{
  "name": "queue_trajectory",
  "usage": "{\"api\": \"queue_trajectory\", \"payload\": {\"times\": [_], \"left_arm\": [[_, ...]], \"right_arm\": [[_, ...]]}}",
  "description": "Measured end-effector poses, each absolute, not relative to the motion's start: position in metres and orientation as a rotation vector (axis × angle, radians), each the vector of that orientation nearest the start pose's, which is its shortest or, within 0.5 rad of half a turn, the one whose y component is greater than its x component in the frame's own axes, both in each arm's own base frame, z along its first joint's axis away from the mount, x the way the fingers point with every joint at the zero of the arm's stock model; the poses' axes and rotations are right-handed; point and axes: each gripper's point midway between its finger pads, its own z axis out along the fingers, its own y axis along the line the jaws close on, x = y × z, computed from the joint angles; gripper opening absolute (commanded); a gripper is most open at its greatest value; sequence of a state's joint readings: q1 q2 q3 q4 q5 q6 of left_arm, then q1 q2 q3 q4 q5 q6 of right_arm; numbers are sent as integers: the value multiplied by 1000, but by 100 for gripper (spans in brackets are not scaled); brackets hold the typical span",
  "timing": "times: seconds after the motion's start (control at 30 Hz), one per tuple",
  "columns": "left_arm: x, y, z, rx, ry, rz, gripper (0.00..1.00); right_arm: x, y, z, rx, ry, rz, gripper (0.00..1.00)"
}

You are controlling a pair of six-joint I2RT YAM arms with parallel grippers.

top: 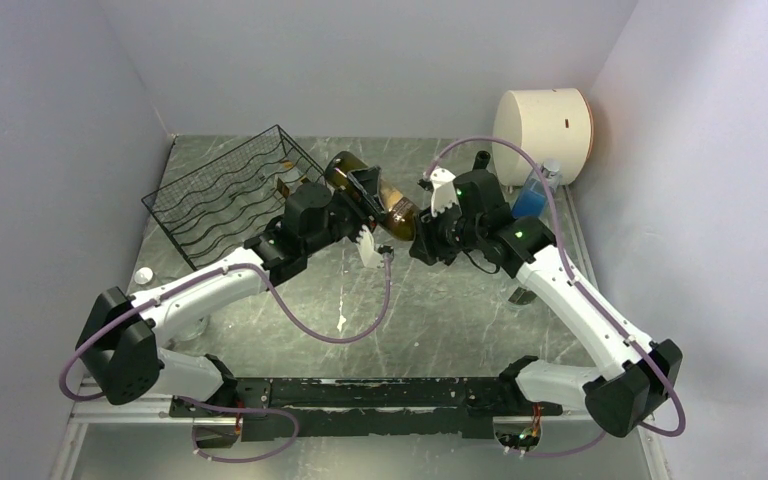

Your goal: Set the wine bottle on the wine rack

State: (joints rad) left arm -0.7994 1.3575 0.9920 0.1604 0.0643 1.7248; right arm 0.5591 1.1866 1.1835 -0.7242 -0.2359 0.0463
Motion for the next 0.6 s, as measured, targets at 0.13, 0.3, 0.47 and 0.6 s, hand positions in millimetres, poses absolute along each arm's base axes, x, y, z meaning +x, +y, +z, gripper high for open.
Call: {"api": "queue_trajectory", "payload": {"times": [0.13, 0.3, 0.47, 0.6], "left_arm": [[345, -310, 293, 1749, 513, 607, 7], [343, -311, 288, 1756, 531, 569, 7], [337, -315, 283, 1761, 539, 505, 7], [337, -313, 283, 1762, 541, 504, 7]], "right_arm": [[244, 212, 223, -756, 2216, 607, 39], [244, 213, 222, -754, 2207, 607, 57], [246, 214, 223, -748, 2196, 607, 55], [244, 216, 224, -771, 2187, 620, 34]]}}
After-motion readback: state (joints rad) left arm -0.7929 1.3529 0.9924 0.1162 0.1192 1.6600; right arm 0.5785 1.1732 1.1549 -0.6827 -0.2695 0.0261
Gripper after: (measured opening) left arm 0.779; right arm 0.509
